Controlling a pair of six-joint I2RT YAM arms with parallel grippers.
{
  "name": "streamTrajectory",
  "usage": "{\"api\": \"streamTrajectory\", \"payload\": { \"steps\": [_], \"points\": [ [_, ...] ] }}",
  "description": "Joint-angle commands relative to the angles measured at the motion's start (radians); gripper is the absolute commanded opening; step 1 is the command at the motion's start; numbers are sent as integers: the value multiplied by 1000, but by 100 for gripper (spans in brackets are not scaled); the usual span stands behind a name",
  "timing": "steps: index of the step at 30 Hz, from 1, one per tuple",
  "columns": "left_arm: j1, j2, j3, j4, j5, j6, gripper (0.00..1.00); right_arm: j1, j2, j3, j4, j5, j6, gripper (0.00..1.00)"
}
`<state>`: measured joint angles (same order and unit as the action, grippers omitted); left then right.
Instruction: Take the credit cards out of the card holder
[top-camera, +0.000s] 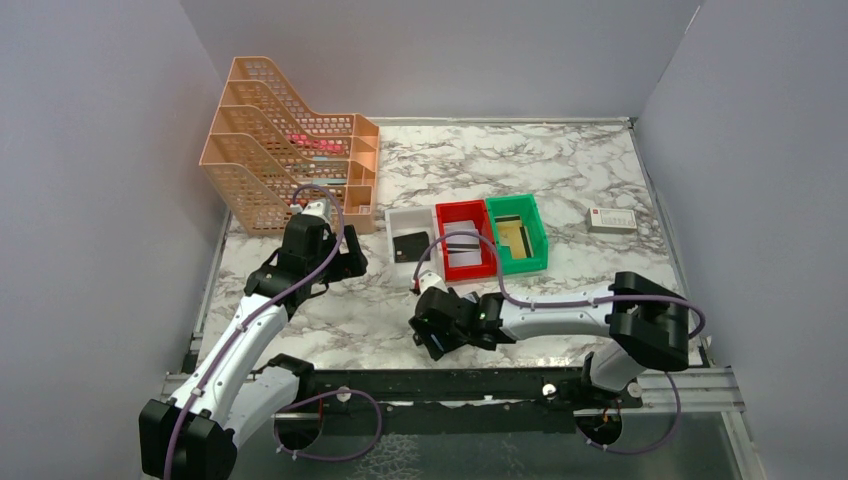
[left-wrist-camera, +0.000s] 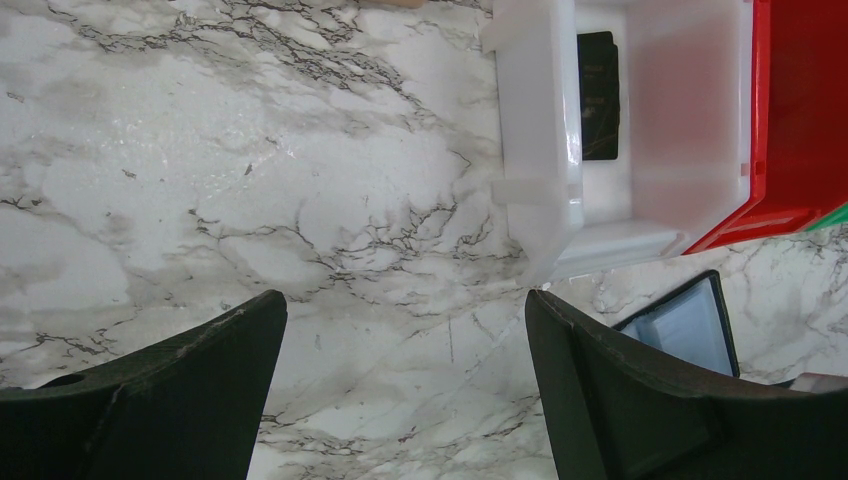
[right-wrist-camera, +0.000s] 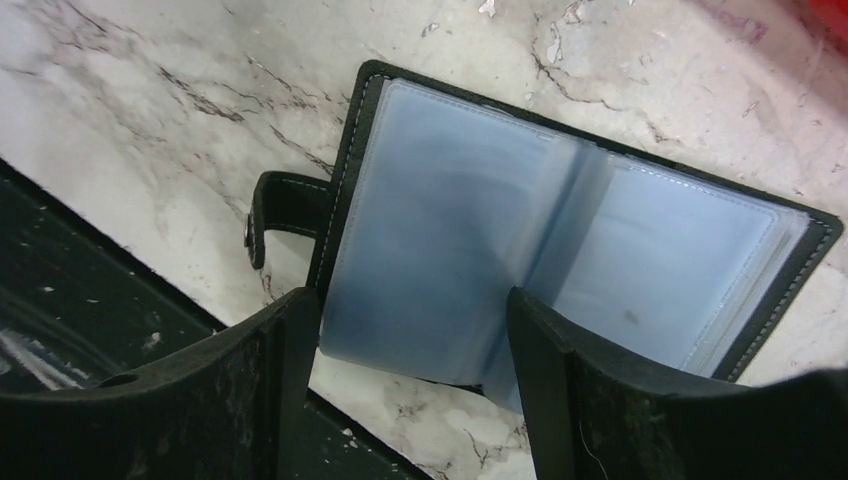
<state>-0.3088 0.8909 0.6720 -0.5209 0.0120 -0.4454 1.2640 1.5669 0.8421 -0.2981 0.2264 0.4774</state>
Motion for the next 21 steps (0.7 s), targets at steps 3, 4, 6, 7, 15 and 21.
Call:
{"api": "streamTrajectory", "payload": {
  "steps": [3,4,6,7,15,21],
  "points": [
    [4,-8,-8,17,19,11,92,17,98,61,-75,74,14,72],
    [4,-9,-7,18,20,11,92,17,107,64,-82,79,29,71],
    [4,-9,-7,17,21,11,92,16,108,60,-77,78,42,66],
    [4,-10,-7,17,21,11,92,16,102,53,-70,76,47,64],
    [4,-11,-8,16,25,12,92,14,-47,-46,64,25,71,51],
    [4,-15,-8,17,25,11,92,-2,-169,-100,116,20,98,49]
  ]
}}
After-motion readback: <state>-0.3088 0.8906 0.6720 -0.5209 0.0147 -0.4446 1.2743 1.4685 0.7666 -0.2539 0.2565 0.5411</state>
